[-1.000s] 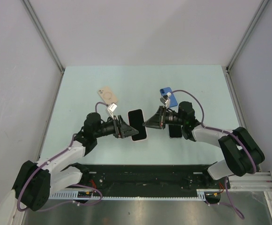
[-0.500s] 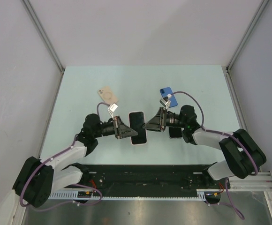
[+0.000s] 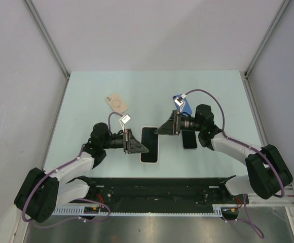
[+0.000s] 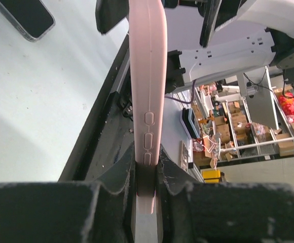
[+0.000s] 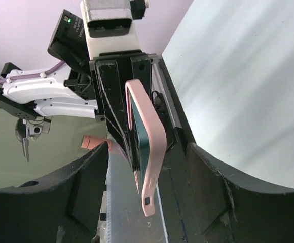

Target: Put the phone into the phone case

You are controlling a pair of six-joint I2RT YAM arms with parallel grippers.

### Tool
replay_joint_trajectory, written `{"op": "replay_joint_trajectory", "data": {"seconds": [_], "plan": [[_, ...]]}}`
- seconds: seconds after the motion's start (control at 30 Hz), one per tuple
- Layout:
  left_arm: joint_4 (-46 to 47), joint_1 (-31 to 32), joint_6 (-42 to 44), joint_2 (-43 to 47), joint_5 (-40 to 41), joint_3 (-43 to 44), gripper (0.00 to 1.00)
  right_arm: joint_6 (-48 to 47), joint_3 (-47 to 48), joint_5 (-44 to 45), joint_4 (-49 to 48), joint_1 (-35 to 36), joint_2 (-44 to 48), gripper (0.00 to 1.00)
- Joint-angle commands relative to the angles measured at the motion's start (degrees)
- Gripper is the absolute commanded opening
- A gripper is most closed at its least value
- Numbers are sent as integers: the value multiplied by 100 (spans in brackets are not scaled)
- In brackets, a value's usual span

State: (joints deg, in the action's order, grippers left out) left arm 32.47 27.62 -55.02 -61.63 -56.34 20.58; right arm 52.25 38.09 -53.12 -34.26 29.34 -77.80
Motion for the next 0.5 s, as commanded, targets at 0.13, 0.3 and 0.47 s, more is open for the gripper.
{"op": "replay_joint_trajectory", "data": {"seconds": [0.13, 0.3, 0.47], "plan": [[-2, 16, 281, -60, -343, 227, 0, -128, 489, -286, -124, -43, -350, 53], [-1829, -2, 1290, -218, 192, 701, 0, -110, 516, -295, -160, -25, -315, 26], [-2770, -55, 1617, -569, 649, 939, 0, -153, 647, -295, -20, 54, -227, 0]]}}
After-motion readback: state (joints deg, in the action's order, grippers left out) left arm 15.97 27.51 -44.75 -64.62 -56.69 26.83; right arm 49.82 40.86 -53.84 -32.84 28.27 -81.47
